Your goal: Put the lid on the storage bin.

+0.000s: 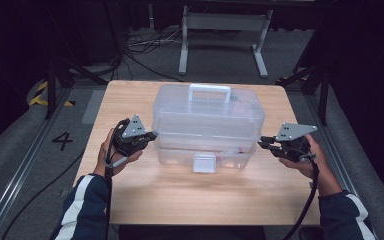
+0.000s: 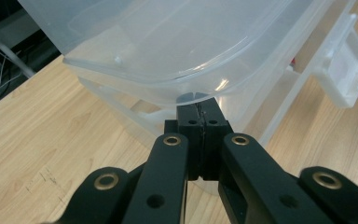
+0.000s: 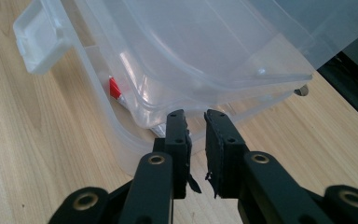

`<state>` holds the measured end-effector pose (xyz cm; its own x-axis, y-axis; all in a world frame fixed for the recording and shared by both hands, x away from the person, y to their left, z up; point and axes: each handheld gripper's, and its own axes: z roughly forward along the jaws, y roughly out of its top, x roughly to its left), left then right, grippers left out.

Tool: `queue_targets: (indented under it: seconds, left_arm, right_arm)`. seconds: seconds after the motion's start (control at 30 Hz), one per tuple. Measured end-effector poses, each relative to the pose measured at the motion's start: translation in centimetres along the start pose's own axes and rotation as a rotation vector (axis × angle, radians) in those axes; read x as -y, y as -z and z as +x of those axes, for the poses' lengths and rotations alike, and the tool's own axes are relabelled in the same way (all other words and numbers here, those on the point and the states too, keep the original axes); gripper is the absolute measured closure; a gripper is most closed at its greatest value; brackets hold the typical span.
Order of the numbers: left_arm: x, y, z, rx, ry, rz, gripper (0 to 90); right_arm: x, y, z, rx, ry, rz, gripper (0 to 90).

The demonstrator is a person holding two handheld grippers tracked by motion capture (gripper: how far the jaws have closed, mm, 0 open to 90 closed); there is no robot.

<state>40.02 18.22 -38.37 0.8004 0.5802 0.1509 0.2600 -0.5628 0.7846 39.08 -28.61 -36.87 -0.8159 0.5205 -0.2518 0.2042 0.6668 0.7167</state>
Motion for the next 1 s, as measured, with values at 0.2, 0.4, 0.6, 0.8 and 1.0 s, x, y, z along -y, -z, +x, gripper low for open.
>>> queue_targets:
  seconds: [0.2,0.4,0.6,0.8,1.0]
  left_arm:
    - [0.3,-0.2,-0.1,0.001,0.000,0.008,90.0]
    - [0.6,-0.4,-0.4,0.001,-0.010,0.031,90.0]
    - [0.9,-0.6,-0.4,0.004,-0.005,0.036,90.0]
    - [0.9,-0.4,-0.5,0.000,-0.003,0.036,90.0]
    - [1.8,0.0,-0.3,-0.014,0.007,0.063,90.0]
  right_arm:
    - [0.2,-0.1,-0.1,0.004,-0.015,0.008,77.2]
    - [0.3,-0.1,0.1,-0.027,-0.016,0.014,73.6]
    - [0.6,-0.7,0.3,-0.044,-0.033,0.039,64.8]
    - [0.9,-1.2,0.6,-0.049,-0.037,0.072,57.5]
    - [1.0,-1.1,0.6,-0.045,-0.060,0.071,51.9]
